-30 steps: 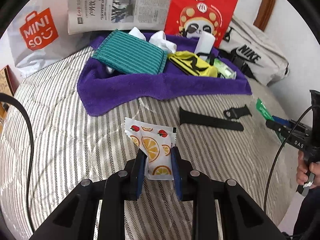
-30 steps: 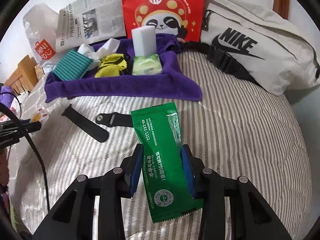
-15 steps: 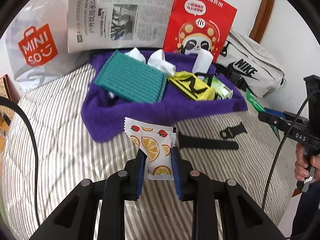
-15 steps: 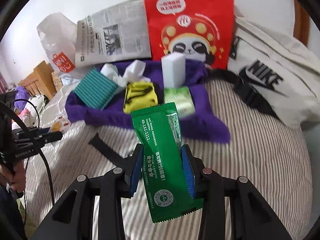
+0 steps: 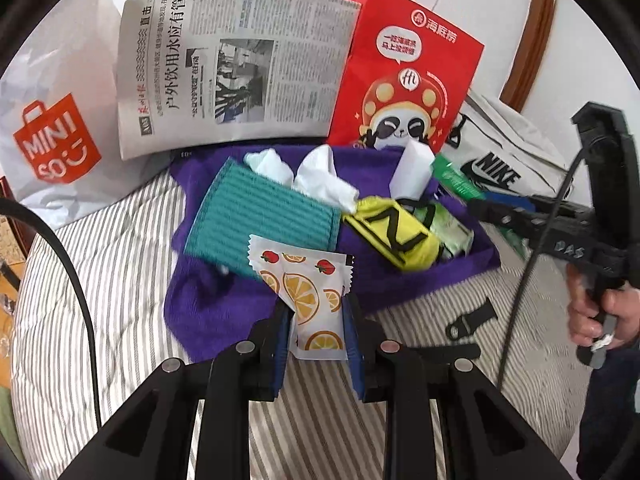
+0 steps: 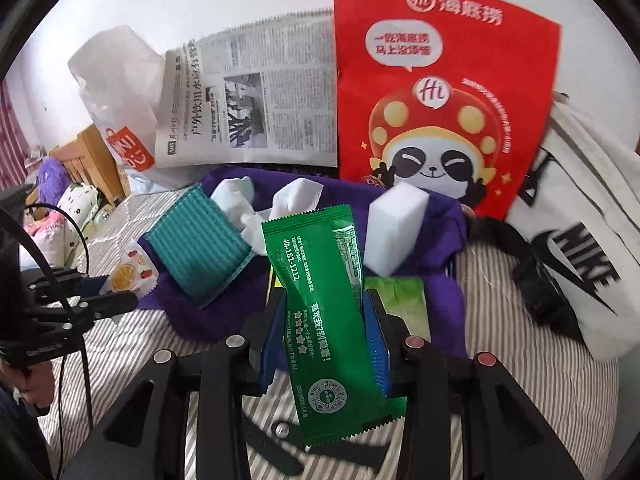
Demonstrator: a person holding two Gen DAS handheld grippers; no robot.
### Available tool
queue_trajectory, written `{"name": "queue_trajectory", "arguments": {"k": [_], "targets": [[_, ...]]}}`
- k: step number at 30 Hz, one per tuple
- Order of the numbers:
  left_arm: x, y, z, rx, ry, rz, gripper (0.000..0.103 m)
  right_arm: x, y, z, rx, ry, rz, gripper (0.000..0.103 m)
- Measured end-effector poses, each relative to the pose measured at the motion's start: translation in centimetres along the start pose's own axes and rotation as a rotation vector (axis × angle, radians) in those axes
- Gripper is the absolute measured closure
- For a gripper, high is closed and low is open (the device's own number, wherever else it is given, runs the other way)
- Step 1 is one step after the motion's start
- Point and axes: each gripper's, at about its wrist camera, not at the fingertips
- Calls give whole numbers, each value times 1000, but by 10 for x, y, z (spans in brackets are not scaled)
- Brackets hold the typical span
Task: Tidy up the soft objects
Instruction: 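Carry the orange-print sachet and green packet over the purple towel with both tools, then lower the sachet and green packet onto the purple towel and open both tools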
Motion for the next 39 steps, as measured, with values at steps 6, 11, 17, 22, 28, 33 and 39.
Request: {"name": "queue_trajectory", "arguments": {"k": [6, 11, 17, 22, 28, 33, 39], "targets": [[17, 15, -5, 16, 28, -15, 79, 37, 20, 8, -2, -22, -51, 65], [33, 24, -9, 0, 10, -28, 79, 62, 23, 17, -11, -15, -95, 65], [50, 29, -7, -4, 8, -43, 79, 83, 25, 23, -19, -2, -134, 65], [65, 34, -1, 32, 0, -62, 79, 91, 25, 28, -11, 5, -139, 65], [75, 42, 8, 73, -4, -59, 79, 97, 25, 26, -15, 9, -142, 64], [80, 46, 15, 113, -12, -54, 77, 97, 24, 27, -22, 16, -142, 64], [88, 48, 28, 148, -24, -78, 72, 99, 23, 28, -22, 24, -141, 63]]}}
Point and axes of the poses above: each gripper's, at about its wrist camera, not at the fingertips, and x roughly the way its jaws point, z to its right, y to its top, and after that the axes turned 11 degrees about x, right-handed
